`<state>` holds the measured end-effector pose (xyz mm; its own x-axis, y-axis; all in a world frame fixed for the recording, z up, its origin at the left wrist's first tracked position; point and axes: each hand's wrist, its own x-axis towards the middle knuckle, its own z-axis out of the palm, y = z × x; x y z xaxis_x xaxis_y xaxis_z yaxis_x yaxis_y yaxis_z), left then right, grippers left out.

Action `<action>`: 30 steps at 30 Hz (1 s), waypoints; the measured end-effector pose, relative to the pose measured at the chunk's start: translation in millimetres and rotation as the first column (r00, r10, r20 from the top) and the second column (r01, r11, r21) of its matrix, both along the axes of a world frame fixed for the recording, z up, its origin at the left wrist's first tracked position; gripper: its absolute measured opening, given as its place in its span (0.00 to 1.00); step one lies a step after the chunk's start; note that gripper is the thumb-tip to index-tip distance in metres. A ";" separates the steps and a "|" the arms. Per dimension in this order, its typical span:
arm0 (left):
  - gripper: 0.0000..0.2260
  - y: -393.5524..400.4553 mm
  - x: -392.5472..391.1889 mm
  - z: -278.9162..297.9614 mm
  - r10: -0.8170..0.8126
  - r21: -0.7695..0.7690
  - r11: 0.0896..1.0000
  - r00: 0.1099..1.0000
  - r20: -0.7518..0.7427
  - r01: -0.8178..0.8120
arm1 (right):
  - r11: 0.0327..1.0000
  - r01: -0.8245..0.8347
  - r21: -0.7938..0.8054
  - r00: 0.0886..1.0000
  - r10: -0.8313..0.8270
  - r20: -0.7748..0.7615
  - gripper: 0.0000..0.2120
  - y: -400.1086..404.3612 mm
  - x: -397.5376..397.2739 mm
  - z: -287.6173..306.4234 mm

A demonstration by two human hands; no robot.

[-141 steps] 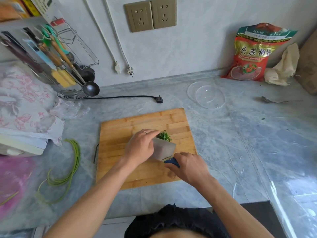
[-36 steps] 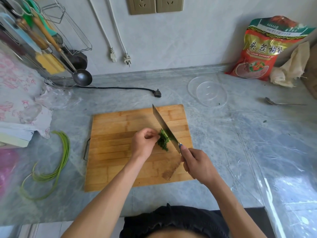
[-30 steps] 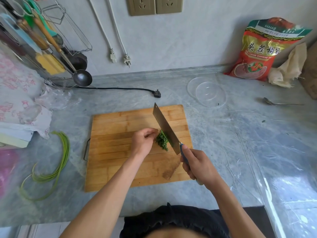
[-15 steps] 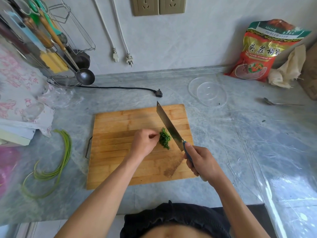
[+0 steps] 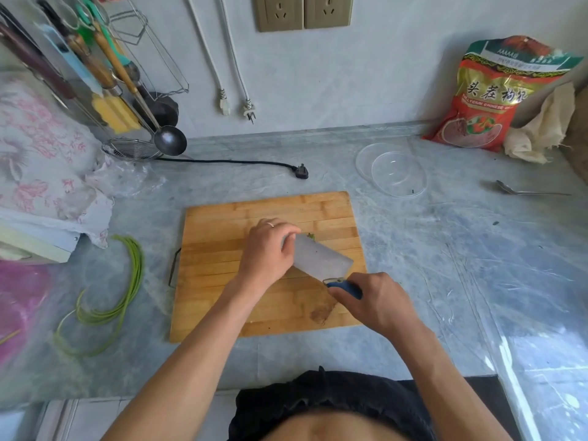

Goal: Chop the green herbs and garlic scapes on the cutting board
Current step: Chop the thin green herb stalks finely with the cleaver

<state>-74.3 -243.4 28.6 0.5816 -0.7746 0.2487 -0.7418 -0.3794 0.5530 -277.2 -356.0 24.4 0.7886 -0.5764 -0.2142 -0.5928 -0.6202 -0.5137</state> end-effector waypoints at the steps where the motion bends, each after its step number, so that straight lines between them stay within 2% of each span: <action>1: 0.13 -0.5 2.9 -0.9 -0.059 0.087 0.995 0.998 0.003 0.059 | 1.000 -0.026 -0.014 0.999 0.026 -0.020 0.23 2.6 0.5 -0.3; 4: 0.17 -0.2 6.9 0.5 -0.141 0.255 0.956 0.989 -0.039 0.146 | 0.991 -0.120 -0.068 0.993 0.119 -0.005 0.24 10.5 1.6 -1.2; 7: 0.14 -4.0 12.8 0.9 -0.131 0.345 0.930 0.991 -0.020 0.129 | 0.979 -0.167 -0.117 0.985 0.169 0.009 0.23 14.8 1.8 -3.3; 10: 0.11 -11.8 20.1 2.8 -0.076 0.415 0.900 0.987 -0.143 0.130 | 0.965 -0.209 -0.161 0.977 0.213 0.007 0.24 16.4 1.2 -2.1; 13: 0.06 -16.9 23.3 3.0 -0.028 0.375 0.916 0.954 -0.298 0.144 | 0.958 -0.226 -0.174 0.974 0.228 -0.009 0.24 17.3 0.2 -0.6; 17: 0.05 -23.7 19.8 2.3 0.013 0.239 0.969 0.958 -0.288 0.059 | 0.964 -0.213 -0.159 0.977 0.213 -0.020 0.23 16.2 -0.2 0.1; 20: 0.04 -28.4 17.8 7.0 0.112 0.046 0.994 0.931 -0.348 -0.103 | 0.981 -0.135 -0.142 0.991 0.131 -0.035 0.23 14.4 -4.1 -2.3; 24: 0.03 -22.1 18.3 17.2 0.264 -0.192 0.900 0.840 -0.474 -0.392 | 0.992 0.079 -0.100 0.997 -0.078 0.014 0.24 8.6 -8.6 -2.4; 27: 0.04 -11.1 13.6 8.9 0.319 -0.143 0.886 0.803 -0.503 -0.441 | 0.972 0.237 0.012 0.969 -0.237 0.063 0.24 0.8 -7.2 -0.1; 30: 0.03 -4.5 6.0 -9.4 0.294 -0.002 0.939 0.810 -0.507 -0.343 | 0.941 0.288 0.179 0.938 -0.314 0.145 0.25 -5.1 -5.2 -1.4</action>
<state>-68.3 -248.0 19.2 0.8549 -0.5127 -0.0789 -0.2076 -0.4776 0.8537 -282.4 -361.1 23.0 0.6154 -0.7632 -0.1967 -0.6353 -0.3326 -0.6970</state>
